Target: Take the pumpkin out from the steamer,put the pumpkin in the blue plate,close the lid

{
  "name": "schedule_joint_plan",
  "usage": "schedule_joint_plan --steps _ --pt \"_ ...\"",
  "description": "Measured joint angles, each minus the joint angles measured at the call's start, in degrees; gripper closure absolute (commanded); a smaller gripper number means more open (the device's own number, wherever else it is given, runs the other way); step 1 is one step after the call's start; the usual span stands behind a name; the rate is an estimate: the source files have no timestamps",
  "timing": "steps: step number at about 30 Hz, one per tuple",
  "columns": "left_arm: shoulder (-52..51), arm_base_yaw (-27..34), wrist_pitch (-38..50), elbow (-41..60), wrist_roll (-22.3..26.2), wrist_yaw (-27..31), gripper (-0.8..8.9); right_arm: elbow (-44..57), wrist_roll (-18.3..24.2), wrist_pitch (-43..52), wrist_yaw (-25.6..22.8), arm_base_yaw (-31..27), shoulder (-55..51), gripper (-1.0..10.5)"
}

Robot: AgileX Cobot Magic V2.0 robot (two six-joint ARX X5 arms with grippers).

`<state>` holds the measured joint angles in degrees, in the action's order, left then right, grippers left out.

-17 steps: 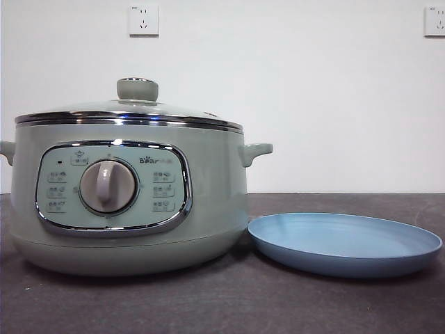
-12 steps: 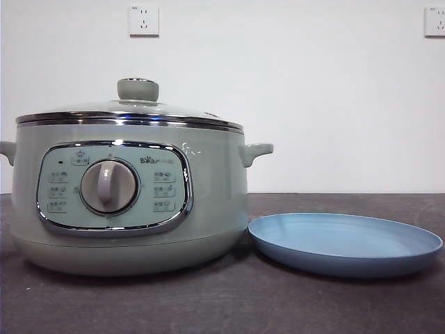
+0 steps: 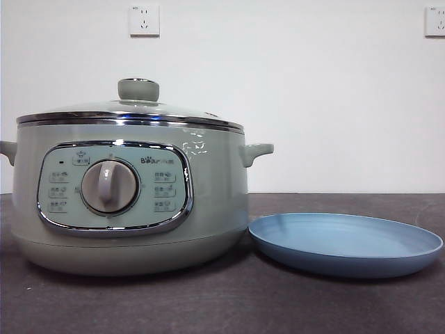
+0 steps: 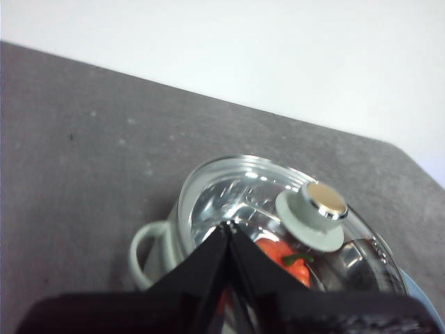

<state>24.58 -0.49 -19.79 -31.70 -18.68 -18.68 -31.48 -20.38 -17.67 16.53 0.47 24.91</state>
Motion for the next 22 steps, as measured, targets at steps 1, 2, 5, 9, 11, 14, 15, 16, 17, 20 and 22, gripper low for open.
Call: schedule_joint_plan --steps 1,2,5,9,11,14,15,16,17,20,22 --pt "1.55 0.0 -0.48 -1.79 1.07 -0.39 8.2 -1.9 1.27 -0.92 0.04 0.0 1.55 9.5" --pt "2.86 0.0 -0.94 -3.3 2.01 -0.85 8.19 -3.61 2.47 -1.77 0.28 0.0 2.89 9.5" --pt "7.15 0.0 -2.71 -8.22 4.94 -2.64 8.17 -9.64 7.15 -5.53 3.21 0.0 7.76 9.5" --pt "12.46 0.0 -5.95 -14.32 8.63 -5.79 7.86 -17.68 13.33 -11.52 8.09 0.0 14.21 8.7" --pt "14.6 0.0 -7.5 -16.87 9.79 -6.93 6.23 -20.87 15.69 -14.08 9.79 0.0 16.98 7.4" --pt "17.49 -0.09 -9.2 -19.63 10.6 -7.26 3.97 -24.41 17.38 -16.66 10.4 0.0 20.17 5.6" --pt "18.27 -0.31 -9.75 -20.33 10.73 -7.26 4.01 -25.22 17.64 -17.27 10.45 0.0 20.96 5.2" --pt "18.99 -0.55 -10.19 -21.0 10.78 -7.48 4.01 -25.68 17.88 -17.53 10.45 0.0 21.55 5.1" --pt "19.58 -0.87 -10.32 -21.53 10.8 -7.85 4.01 -25.94 18.05 -17.7 10.45 0.0 21.94 5.0" --pt "21.84 -2.47 -10.53 -23.47 10.97 -9.35 4.01 -25.99 18.27 -18.14 10.45 0.31 22.6 5.0" --pt "24.02 -4.13 -10.58 -25.27 11.08 -9.64 4.01 -25.99 18.27 -18.36 10.43 0.76 22.84 5.1"
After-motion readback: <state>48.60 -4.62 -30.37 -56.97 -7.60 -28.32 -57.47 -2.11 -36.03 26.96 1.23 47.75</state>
